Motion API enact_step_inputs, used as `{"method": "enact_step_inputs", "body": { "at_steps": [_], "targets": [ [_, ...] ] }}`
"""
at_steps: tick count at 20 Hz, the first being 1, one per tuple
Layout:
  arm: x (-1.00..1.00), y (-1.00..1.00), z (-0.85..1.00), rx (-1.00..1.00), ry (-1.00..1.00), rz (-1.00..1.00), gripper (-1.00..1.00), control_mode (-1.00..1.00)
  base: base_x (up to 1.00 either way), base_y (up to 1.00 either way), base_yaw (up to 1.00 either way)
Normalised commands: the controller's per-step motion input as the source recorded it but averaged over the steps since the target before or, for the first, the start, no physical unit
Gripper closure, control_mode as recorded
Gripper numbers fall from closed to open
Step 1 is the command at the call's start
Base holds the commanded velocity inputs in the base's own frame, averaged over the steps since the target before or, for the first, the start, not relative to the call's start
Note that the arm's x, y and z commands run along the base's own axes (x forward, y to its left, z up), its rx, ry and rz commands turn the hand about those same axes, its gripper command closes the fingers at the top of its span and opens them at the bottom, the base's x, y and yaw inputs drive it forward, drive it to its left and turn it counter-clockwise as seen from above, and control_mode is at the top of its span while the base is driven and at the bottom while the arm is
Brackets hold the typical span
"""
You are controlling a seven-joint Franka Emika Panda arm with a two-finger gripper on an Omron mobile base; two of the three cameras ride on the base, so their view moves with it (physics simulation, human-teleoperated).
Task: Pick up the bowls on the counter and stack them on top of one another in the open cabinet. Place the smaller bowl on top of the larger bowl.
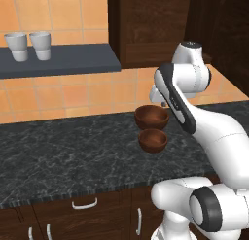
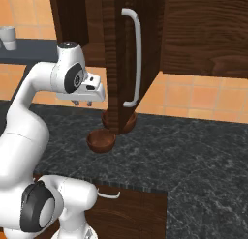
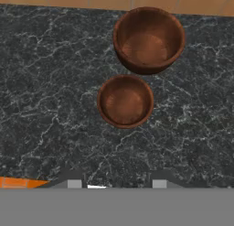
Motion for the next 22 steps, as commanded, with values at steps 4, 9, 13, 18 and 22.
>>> {"method": "enact_step_inputs", "body": {
  "at_steps": [4, 9, 13, 18, 22],
  "targets": [
    [0.02, 0.0, 0.0, 0.0, 0.0, 0.0, -1.0, -1.0, 0.0, 0.0, 0.0],
    [-0.02, -0.11, -0.03, 0.01, 0.0, -0.03, -1.0, -1.0, 0.0, 0.0, 0.0],
    [0.15, -0.68, -0.9, 0.04, 0.29, -0.29, -1.0, -1.0, 0.0, 0.0, 0.0],
    [0.3, -0.49, -1.0, 0.08, 0.27, -0.36, -1.0, -1.0, 0.0, 0.0, 0.0],
    [0.42, 0.01, -0.72, 0.05, 0.06, -0.18, -1.0, -1.0, 0.0, 0.0, 0.0]
  ]
}}
